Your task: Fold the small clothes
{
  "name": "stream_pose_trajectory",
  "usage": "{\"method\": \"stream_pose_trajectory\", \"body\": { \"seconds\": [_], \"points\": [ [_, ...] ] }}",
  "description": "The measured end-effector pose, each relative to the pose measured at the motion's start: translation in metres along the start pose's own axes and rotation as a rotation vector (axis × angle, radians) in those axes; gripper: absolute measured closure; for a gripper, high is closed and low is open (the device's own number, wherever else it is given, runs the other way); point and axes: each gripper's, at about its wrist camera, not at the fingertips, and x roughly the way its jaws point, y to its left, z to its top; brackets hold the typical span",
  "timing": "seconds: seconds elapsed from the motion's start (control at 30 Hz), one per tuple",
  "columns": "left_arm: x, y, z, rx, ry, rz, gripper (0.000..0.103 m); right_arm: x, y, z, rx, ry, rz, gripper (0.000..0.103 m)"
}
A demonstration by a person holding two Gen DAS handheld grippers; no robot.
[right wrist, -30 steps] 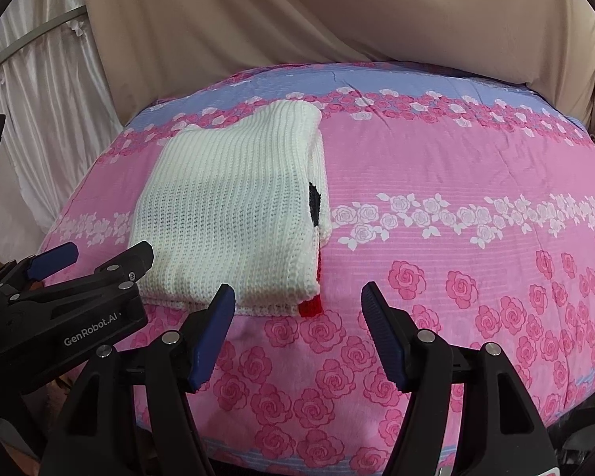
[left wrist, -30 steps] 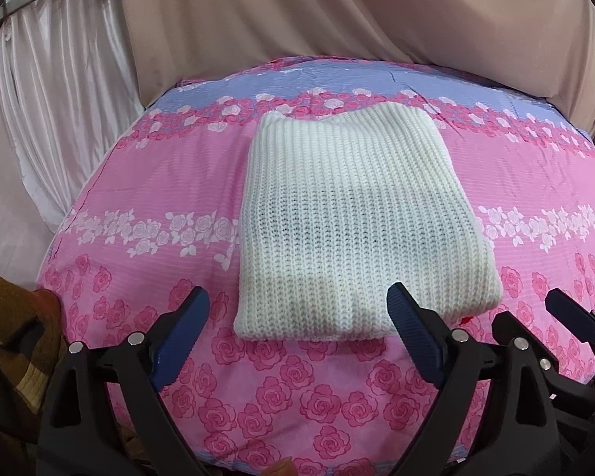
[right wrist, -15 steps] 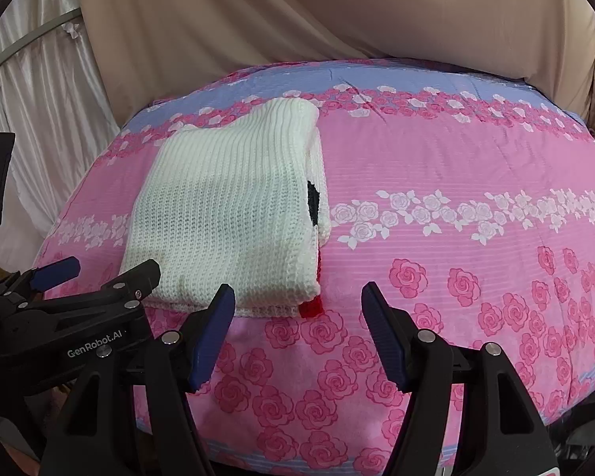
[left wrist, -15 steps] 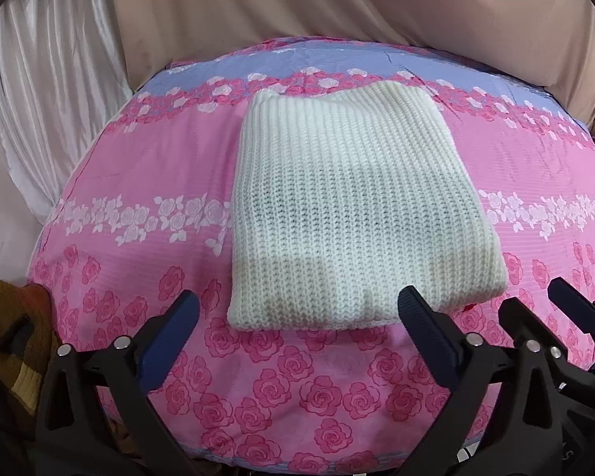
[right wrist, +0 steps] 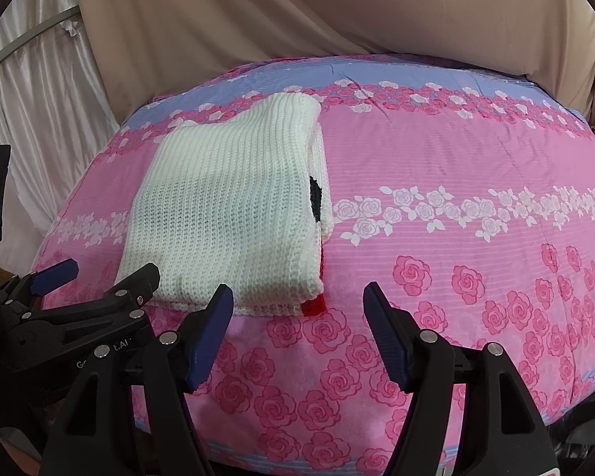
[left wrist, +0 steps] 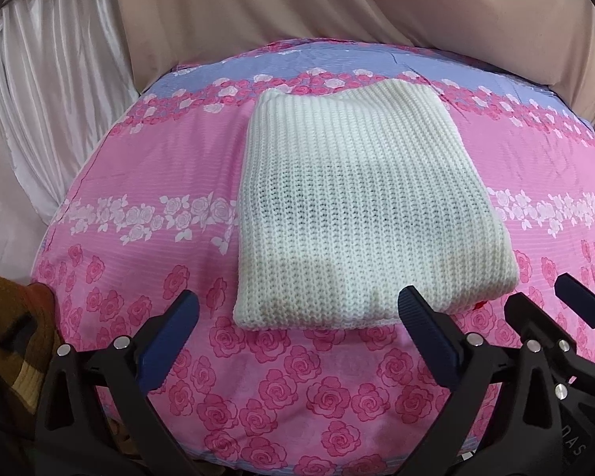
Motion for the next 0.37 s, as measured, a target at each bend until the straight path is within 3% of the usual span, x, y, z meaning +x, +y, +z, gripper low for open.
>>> {"method": "stream_pose_trajectory", "body": {
  "seconds": [0.37],
  "points": [
    [-0.0024, -0.0036, 0.0, 0.026, -0.011, 0.021, 0.005, -0.0005, -0.0008, -0.0007, 0.008, 0.005, 0.001, 0.037]
  ]
}}
